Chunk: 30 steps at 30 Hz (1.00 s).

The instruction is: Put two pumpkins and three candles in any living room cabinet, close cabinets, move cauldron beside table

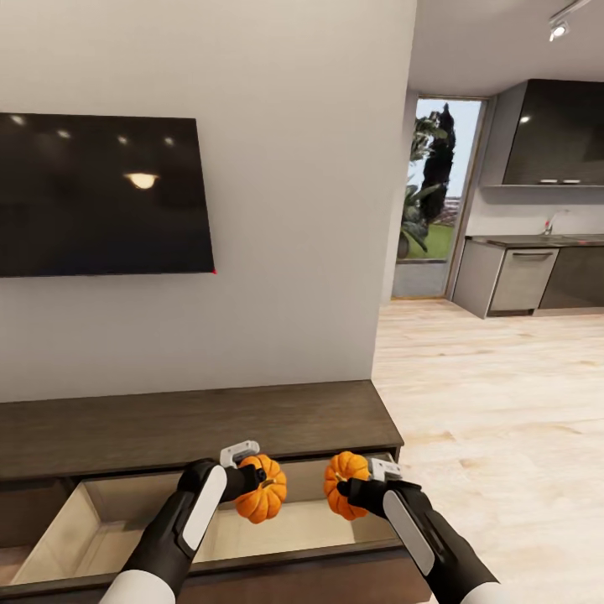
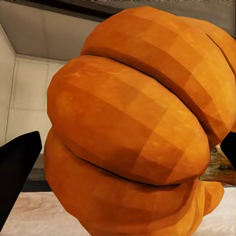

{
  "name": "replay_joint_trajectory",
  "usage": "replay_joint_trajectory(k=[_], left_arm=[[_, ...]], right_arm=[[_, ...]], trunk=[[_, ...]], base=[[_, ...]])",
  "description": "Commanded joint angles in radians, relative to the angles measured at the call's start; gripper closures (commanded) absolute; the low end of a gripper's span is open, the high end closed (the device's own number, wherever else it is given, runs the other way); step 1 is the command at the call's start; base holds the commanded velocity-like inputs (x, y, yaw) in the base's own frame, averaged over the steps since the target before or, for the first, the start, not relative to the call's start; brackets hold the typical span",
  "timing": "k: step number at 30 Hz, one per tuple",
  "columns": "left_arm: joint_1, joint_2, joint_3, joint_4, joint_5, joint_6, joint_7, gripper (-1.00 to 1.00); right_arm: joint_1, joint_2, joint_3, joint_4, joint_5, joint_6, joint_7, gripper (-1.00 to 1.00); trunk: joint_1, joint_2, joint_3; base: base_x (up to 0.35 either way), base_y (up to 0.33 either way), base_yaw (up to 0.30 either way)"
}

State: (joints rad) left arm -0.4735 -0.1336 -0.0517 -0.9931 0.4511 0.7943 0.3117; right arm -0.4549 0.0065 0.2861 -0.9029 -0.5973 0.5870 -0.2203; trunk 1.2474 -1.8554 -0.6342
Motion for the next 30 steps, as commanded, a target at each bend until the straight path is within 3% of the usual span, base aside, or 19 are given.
replay_joint_trajectory(k=[1,11,30], left_arm=[[-0.001,0.0,-0.001,-0.002,0.011,0.002,0.009,1.0],[-0.001,0.002,-0.029,-0.005,0.011,0.003,0.008,1.0],[-0.001,0.002,-0.031,-0.005,0.011,0.003,0.008,1.0]], right_arm=[[-0.001,0.0,0.002,-0.001,-0.012,0.001,-0.012,1.0],[-0.001,0.0,0.002,-0.001,-0.012,0.001,-0.014,1.0],[-0.001,0.0,0.004,-0.003,-0.009,0.001,-0.012,1.0]], trunk=[[0.0,-0.001,-0.001],[0.0,-0.001,-0.001],[0.0,-0.001,-0.001]], base=[[0.0,0.0,0.0],[0.118,0.0,0.0],[0.057,0.011,0.0]])
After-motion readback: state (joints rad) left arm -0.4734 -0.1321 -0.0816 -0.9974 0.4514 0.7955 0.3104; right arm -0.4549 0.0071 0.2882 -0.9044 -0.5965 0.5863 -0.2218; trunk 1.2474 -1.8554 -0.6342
